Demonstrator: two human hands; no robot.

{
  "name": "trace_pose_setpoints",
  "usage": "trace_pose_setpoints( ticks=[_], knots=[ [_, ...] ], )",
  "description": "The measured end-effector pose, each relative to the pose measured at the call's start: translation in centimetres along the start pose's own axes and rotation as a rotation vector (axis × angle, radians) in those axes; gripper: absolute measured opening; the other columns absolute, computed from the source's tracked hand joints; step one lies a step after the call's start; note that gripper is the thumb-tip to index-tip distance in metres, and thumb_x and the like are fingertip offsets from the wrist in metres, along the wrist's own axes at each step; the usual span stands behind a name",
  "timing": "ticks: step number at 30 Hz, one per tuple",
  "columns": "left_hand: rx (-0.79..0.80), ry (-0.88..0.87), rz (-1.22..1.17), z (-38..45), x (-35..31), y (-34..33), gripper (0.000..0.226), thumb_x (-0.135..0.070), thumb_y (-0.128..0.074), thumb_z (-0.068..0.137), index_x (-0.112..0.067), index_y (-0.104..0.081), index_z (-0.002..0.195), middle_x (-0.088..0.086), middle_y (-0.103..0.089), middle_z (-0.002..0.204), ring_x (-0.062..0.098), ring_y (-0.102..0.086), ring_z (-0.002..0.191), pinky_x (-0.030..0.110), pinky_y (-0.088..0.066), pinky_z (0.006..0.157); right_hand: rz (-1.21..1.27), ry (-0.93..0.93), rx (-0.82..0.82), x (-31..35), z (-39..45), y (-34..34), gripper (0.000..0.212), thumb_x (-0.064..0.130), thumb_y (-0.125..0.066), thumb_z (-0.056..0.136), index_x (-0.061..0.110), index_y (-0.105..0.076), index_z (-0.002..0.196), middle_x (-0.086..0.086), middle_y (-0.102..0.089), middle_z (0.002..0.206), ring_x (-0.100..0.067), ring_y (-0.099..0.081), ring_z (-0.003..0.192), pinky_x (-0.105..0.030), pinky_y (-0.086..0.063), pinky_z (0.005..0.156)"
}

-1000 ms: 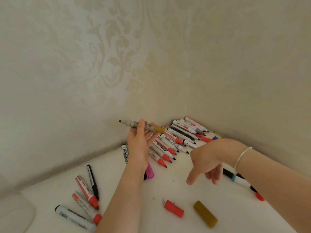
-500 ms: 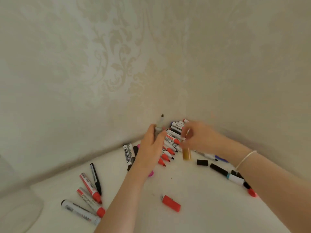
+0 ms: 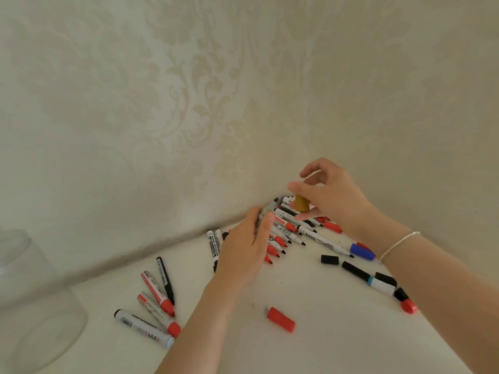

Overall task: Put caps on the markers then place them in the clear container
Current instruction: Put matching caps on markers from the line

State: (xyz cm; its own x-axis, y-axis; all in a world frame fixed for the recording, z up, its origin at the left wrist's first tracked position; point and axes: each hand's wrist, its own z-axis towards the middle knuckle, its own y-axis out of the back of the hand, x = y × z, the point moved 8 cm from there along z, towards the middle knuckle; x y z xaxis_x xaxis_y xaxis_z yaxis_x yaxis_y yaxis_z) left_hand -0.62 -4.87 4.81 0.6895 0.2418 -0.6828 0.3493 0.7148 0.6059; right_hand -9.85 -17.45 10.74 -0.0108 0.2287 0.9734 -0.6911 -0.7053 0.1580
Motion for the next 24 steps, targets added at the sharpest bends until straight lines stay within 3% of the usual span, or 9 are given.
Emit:
trace_pose_setpoints(
  ticks=[3,7,13,17,24],
  knots=[
    [-0.003,0.003,0.001,0.1,0.1,0.2,0.028,-0.048,-0.03,0.1,-0.029,-0.051,0.101,-0.026,-0.053,0.054,-0.003,-0.049,0.05,0.018,-0.03,0.05,-0.061,-0.02,0.069,0.4,0.0,-0.4,0.035,0.015,-0.078,0.076,-0.002,-0.058,0.099,-0.022,-0.068,0.087,-0.018,-0.064,0.056,-0.021,-0.052,0.042],
    [-0.021,-0.015,0.022,0.3,0.1,0.7,0.029,-0.051,-0.03,0.098,-0.031,-0.051,0.103,-0.015,-0.05,0.054,-0.002,-0.049,0.052,0.016,-0.031,0.048,-0.103,-0.009,0.12,0.3,-0.1,-0.4,0.019,0.021,-0.075,0.079,0.006,-0.071,0.089,0.002,-0.066,0.059,-0.002,-0.049,0.039,-0.013,-0.038,0.039],
    [-0.016,-0.069,0.076,0.1,-0.3,1.1,0.032,-0.055,-0.027,0.096,-0.033,-0.049,0.104,-0.009,-0.052,0.058,0.001,-0.049,0.051,0.017,-0.03,0.049,0.166,-0.106,0.277,-0.8,0.0,-1.4,0.013,0.005,-0.062,0.087,0.004,-0.073,0.094,-0.011,-0.069,0.087,-0.015,-0.058,0.072,-0.019,-0.053,0.063],
    [-0.039,-0.098,0.095,0.1,-0.6,1.5,0.033,-0.056,-0.027,0.095,-0.034,-0.049,0.105,-0.006,-0.055,0.06,0.003,-0.05,0.052,0.019,-0.031,0.049,0.295,-0.148,0.328,-0.8,-0.3,-1.7,0.024,-0.003,-0.05,0.087,0.003,-0.072,0.095,-0.013,-0.063,0.099,-0.018,-0.055,0.075,-0.02,-0.052,0.062],
    [-0.063,-0.165,0.144,-0.3,-1.8,1.8,0.04,-0.061,-0.022,0.09,-0.036,-0.049,0.106,-0.011,-0.055,0.065,0.002,-0.055,0.065,0.018,-0.034,0.052,0.272,-0.141,0.32,-1.1,-0.3,-1.4,0.025,-0.004,-0.048,0.086,0.002,-0.071,0.096,-0.01,-0.064,0.09,-0.015,-0.053,0.07,-0.022,-0.048,0.062]
  ],
)
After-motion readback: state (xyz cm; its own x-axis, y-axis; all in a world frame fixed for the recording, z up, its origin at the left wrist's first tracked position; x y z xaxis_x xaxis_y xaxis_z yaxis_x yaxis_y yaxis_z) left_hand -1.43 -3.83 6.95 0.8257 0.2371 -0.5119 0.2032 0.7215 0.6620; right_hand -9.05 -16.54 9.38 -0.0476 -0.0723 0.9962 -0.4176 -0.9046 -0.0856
